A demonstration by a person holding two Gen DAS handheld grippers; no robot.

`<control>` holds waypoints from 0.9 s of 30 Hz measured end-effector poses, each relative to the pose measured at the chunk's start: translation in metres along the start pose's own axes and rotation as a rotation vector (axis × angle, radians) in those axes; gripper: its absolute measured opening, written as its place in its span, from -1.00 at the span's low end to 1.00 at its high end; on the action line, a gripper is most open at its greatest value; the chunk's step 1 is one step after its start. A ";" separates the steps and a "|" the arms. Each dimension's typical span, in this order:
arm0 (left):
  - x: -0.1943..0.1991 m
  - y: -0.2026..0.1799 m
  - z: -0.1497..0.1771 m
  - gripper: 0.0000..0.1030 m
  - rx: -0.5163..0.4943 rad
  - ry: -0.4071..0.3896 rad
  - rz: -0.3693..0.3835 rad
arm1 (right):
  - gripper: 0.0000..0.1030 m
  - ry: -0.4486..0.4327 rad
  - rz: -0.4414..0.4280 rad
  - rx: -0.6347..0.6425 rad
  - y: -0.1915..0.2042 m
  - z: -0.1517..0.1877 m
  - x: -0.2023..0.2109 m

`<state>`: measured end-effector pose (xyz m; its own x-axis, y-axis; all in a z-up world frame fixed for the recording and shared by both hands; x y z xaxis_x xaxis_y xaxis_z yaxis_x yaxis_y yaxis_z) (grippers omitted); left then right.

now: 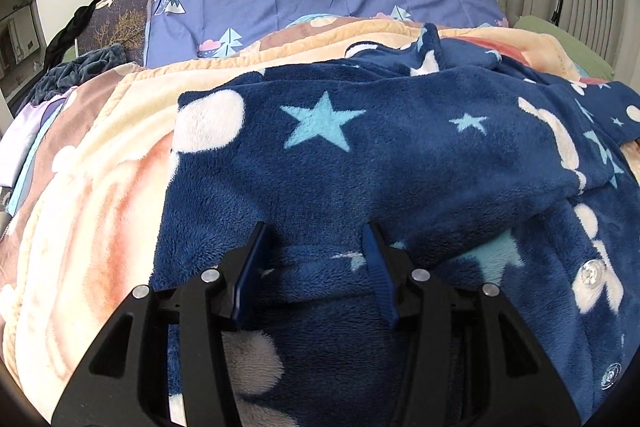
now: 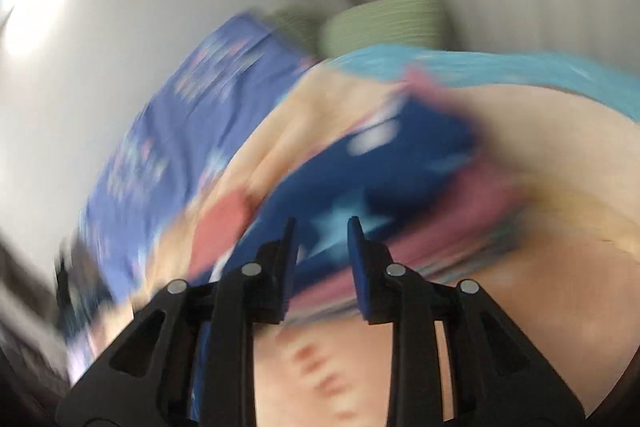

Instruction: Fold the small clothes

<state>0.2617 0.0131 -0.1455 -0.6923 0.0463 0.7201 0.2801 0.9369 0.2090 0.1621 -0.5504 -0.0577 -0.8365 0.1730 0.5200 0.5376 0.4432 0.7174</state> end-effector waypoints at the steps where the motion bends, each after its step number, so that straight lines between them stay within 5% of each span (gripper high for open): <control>1: 0.000 0.000 0.000 0.00 0.003 -0.001 0.005 | -0.20 -0.004 0.009 -0.047 -0.016 -0.009 0.001; 5: 0.000 -0.001 0.000 0.01 0.001 -0.001 0.003 | -0.17 0.034 -0.031 -0.113 -0.033 -0.016 -0.010; 9: 0.001 -0.002 0.000 0.03 0.007 -0.004 0.009 | -0.16 0.045 0.017 -0.166 -0.040 -0.019 -0.031; 12: 0.001 -0.002 0.000 0.03 0.011 -0.007 0.014 | -0.80 0.042 0.043 -0.154 -0.028 -0.020 -0.046; 16: 0.001 -0.002 0.000 0.04 0.016 -0.010 0.025 | -0.83 0.004 -0.092 -0.070 0.041 -0.003 -0.035; 20: 0.002 -0.001 0.000 0.05 0.024 -0.016 0.036 | -0.83 0.129 -0.356 0.193 0.178 0.105 -0.021; 23: 0.002 0.000 0.001 0.06 0.033 -0.023 0.055 | -0.83 0.291 -0.483 0.362 0.238 0.208 -0.019; 27: 0.003 0.003 0.001 0.10 0.055 -0.035 0.088 | -0.83 0.488 -0.479 0.598 0.254 0.347 -0.033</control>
<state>0.2597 0.0168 -0.1436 -0.6899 0.1401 0.7102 0.3045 0.9462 0.1092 0.2897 -0.1385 -0.0536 -0.7448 -0.4789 0.4647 -0.1150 0.7781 0.6175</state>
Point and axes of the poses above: each gripper's, at about its wrist camera, not at the fingertips, and x roughly against the way its jaws point, y to its left, z to its underside, the point moved 7 cm from there along -x, roughly the way its jaws point, and after that the axes turned 12 degrees about -x, right-handed, at the moved point
